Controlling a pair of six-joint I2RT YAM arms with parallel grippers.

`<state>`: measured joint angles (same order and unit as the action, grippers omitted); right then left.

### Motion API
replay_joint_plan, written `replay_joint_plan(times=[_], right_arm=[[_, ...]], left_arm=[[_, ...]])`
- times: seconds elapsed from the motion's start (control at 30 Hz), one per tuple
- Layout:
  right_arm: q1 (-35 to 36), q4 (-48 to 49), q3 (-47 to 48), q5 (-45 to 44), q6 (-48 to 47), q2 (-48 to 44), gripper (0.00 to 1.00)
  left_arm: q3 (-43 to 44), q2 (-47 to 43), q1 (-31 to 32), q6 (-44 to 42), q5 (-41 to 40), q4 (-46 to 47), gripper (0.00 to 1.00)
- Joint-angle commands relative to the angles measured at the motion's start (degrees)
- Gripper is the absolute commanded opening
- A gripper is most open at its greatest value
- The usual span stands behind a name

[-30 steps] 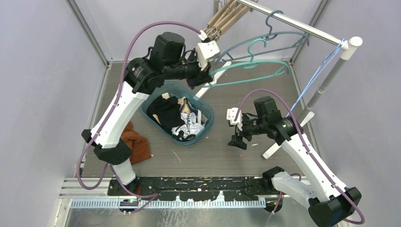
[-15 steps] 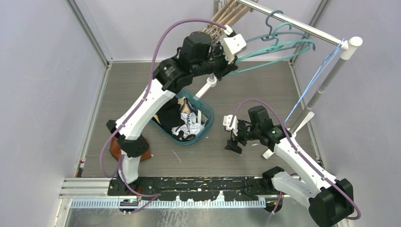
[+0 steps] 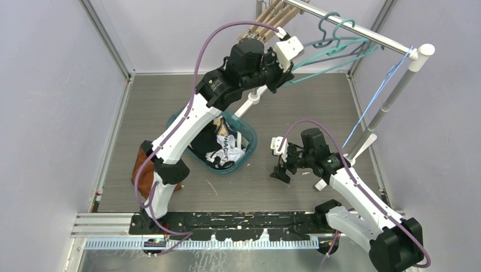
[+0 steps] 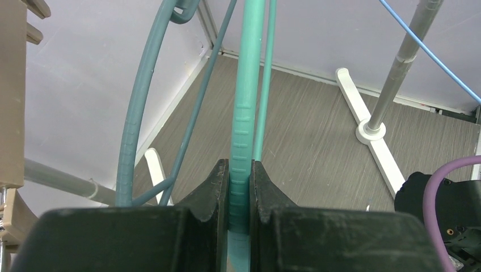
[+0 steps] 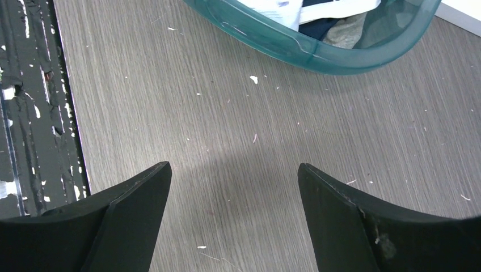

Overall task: Remove the underwear clipped to the hanger
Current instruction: Place the hanger on the clothesline.

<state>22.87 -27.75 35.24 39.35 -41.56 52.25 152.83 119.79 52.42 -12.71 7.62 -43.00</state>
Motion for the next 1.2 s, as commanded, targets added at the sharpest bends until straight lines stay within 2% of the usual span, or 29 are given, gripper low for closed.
replay_joint_plan(times=[0.0, 0.5, 0.77, 0.8, 0.87, 0.93, 1.17], right_arm=[[-0.89, 3.22, -0.12, 2.21, 1.23, -2.28, 0.89], [-1.43, 3.3, -0.48, 1.26, 1.08, -1.83, 0.9], [-1.87, 3.15, -0.62, 0.99, 1.12, -1.92, 0.9], [-1.88, 3.17, -0.63, 0.99, 1.13, -1.89, 0.9], [-1.99, 3.22, -0.64, 0.96, 1.17, -1.91, 0.9], [-1.98, 3.22, -0.58, 0.97, 1.16, -1.89, 0.9], [-2.04, 3.23, 0.15, 1.59, 1.78, -1.85, 0.9]], left_arm=[[3.48, 0.1, 0.92, 1.11, -1.3, 5.88, 0.0], [7.73, 5.42, 1.48, -0.73, -3.66, 8.68, 0.0], [3.69, 5.13, 2.51, -1.16, -2.66, 7.19, 0.0], [3.36, 4.9, 2.52, -1.18, -2.57, 6.96, 0.06], [2.97, 4.28, 2.62, -1.18, -2.43, 6.44, 0.27], [2.63, 3.51, 2.6, -1.34, -2.48, 5.99, 0.39], [-0.17, -1.71, 2.66, -3.33, -3.2, 2.67, 0.62]])
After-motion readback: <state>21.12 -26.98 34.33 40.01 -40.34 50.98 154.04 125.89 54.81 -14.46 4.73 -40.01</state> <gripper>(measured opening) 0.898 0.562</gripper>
